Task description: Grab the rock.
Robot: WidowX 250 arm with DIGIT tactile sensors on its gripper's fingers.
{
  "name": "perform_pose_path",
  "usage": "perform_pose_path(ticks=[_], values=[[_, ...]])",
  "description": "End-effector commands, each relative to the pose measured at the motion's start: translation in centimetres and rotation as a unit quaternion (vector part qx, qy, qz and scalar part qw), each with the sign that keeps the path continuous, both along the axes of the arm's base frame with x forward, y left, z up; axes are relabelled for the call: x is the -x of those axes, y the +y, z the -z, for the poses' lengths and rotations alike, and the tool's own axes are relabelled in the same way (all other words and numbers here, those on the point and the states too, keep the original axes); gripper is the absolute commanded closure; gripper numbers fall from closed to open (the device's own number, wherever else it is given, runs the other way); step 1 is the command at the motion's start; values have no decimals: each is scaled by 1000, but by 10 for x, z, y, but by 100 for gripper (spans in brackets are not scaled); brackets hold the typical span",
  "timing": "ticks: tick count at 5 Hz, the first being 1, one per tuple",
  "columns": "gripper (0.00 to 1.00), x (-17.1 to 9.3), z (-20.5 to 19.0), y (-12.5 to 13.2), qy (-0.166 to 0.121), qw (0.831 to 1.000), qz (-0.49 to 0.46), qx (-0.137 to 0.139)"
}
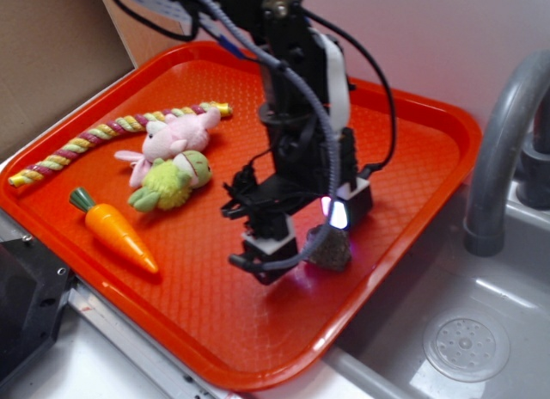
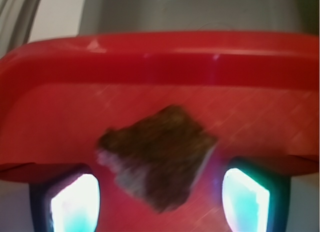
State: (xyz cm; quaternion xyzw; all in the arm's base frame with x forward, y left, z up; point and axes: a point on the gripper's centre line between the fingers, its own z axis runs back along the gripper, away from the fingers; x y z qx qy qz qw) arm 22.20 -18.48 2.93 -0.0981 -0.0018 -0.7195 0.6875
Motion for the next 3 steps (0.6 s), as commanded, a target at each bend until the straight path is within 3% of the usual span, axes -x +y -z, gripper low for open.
perform_pose_path(ticks=[1, 3], values=[[100, 26, 8, -15, 9, 999, 33, -2], [100, 41, 10, -24, 11, 999, 34, -15]])
